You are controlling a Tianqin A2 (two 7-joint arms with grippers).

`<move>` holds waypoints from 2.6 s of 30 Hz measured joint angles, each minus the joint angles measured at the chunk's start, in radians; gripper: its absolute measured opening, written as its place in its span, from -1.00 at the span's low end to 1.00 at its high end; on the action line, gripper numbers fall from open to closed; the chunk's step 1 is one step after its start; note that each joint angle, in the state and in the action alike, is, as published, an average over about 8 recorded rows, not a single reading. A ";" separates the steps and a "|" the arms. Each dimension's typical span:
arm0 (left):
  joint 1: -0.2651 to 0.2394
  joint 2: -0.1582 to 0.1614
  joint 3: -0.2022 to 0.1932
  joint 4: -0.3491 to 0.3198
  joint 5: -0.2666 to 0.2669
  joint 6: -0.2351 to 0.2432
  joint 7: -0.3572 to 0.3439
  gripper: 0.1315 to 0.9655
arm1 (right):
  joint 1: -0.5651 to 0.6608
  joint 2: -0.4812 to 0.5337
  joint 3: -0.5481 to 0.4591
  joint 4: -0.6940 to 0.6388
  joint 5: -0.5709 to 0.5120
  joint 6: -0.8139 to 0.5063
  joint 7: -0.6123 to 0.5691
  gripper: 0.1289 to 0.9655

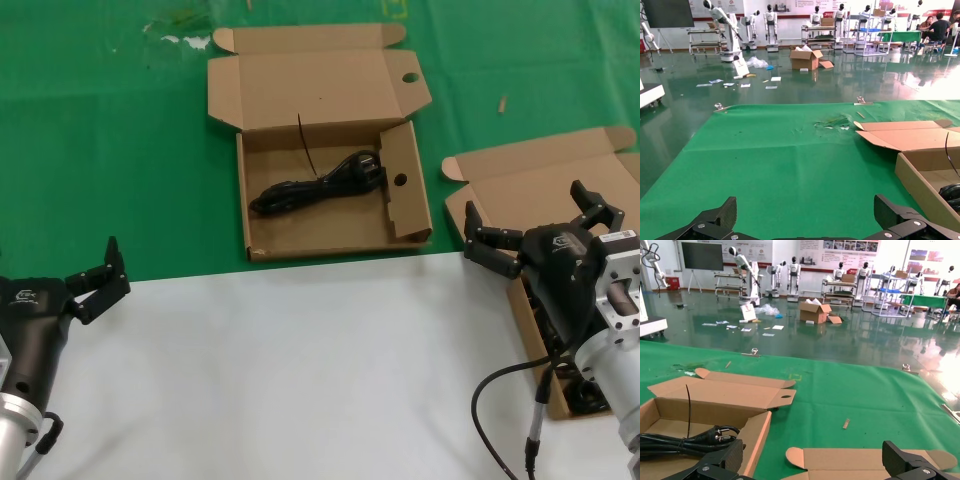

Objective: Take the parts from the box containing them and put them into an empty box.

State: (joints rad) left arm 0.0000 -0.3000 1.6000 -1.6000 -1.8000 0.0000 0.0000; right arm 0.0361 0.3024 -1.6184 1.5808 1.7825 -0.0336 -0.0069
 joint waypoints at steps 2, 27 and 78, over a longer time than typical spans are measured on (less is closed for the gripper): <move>0.000 0.000 0.000 0.000 0.000 0.000 0.000 1.00 | 0.000 0.000 0.000 0.000 0.000 0.000 0.000 1.00; 0.000 0.000 0.000 0.000 0.000 0.000 0.000 1.00 | 0.000 0.000 0.000 0.000 0.000 0.000 0.000 1.00; 0.000 0.000 0.000 0.000 0.000 0.000 0.000 1.00 | 0.000 0.000 0.000 0.000 0.000 0.000 0.000 1.00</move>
State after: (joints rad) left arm 0.0000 -0.3000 1.6000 -1.6000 -1.8000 0.0000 0.0000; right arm 0.0362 0.3024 -1.6184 1.5808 1.7825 -0.0336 -0.0069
